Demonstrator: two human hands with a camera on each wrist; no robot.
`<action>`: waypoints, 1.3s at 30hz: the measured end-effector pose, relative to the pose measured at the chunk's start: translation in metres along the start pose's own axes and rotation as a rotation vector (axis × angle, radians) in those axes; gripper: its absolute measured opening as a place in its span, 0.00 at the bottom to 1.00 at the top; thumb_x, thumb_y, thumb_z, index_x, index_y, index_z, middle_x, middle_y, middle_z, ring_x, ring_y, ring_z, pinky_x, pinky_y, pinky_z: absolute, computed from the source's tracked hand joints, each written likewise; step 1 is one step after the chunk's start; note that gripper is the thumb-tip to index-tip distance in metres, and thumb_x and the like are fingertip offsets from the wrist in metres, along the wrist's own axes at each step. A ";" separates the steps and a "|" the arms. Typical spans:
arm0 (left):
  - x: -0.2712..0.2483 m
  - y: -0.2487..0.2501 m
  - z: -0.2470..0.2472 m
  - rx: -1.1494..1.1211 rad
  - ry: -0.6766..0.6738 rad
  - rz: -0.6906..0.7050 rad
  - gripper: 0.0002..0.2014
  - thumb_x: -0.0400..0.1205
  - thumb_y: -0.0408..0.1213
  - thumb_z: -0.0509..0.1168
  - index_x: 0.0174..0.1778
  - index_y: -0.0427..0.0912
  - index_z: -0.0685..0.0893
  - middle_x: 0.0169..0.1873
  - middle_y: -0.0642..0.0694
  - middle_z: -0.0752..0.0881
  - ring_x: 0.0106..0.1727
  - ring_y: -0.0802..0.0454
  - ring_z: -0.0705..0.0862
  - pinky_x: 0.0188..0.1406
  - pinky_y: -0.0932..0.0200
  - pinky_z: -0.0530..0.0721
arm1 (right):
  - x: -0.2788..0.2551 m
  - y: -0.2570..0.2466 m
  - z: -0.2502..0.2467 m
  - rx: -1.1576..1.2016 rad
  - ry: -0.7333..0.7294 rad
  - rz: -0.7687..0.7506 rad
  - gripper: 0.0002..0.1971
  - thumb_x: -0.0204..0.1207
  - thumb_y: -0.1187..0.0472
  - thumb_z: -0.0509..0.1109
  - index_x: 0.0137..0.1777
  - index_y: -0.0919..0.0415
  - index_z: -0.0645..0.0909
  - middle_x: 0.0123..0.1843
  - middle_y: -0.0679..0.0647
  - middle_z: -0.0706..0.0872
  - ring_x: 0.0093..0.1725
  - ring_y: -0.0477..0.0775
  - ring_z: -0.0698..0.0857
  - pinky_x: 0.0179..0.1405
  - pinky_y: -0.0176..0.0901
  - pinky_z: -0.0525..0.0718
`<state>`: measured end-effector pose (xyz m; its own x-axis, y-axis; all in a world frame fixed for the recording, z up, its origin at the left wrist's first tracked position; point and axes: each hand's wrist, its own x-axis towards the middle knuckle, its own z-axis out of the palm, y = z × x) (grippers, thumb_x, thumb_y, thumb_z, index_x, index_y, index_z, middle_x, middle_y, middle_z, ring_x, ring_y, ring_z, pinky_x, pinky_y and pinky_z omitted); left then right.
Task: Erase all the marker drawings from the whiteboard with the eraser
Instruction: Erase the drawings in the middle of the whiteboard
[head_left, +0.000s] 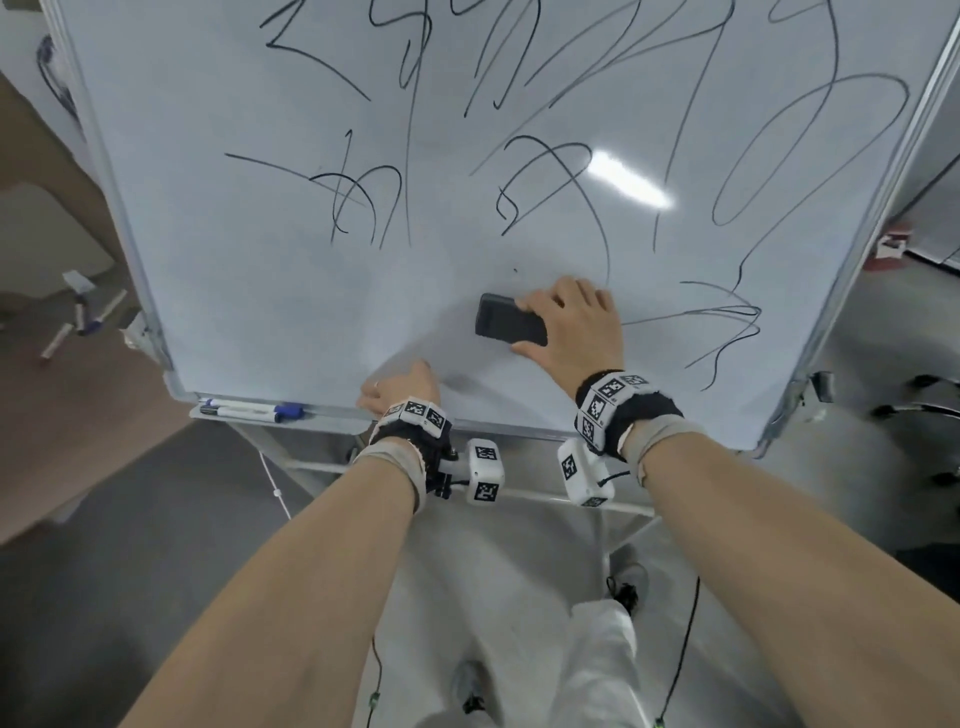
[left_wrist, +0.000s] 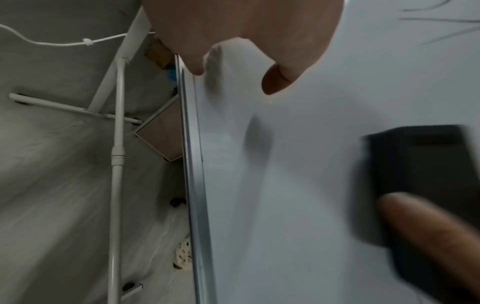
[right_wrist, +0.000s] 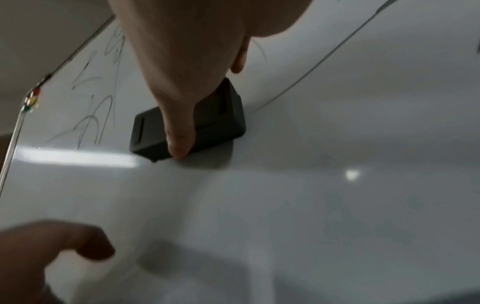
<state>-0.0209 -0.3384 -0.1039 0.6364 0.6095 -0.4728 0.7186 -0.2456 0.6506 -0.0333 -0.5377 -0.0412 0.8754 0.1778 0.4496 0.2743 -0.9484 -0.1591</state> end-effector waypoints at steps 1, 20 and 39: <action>-0.005 0.005 0.001 -0.039 0.028 -0.007 0.37 0.78 0.46 0.58 0.82 0.33 0.61 0.81 0.35 0.59 0.79 0.39 0.61 0.77 0.50 0.59 | 0.004 0.006 -0.008 0.006 0.049 0.053 0.26 0.62 0.43 0.82 0.59 0.50 0.81 0.52 0.54 0.79 0.54 0.60 0.77 0.55 0.53 0.72; -0.034 0.046 0.008 -0.302 0.092 0.029 0.52 0.79 0.67 0.57 0.86 0.37 0.42 0.86 0.45 0.40 0.87 0.47 0.42 0.83 0.45 0.45 | 0.028 0.023 -0.041 0.012 0.049 0.079 0.27 0.63 0.41 0.82 0.58 0.52 0.81 0.54 0.56 0.80 0.55 0.61 0.79 0.57 0.54 0.75; -0.078 0.055 0.071 -0.351 0.183 0.159 0.64 0.66 0.78 0.61 0.86 0.38 0.41 0.86 0.48 0.43 0.87 0.48 0.43 0.79 0.31 0.57 | -0.022 0.110 -0.059 0.075 0.251 0.379 0.26 0.66 0.45 0.82 0.60 0.55 0.80 0.56 0.58 0.79 0.57 0.63 0.76 0.51 0.53 0.78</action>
<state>-0.0108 -0.4525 -0.0732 0.6485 0.7165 -0.2572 0.4563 -0.0954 0.8847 -0.0454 -0.6618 -0.0166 0.7986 -0.2561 0.5447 -0.0109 -0.9109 -0.4124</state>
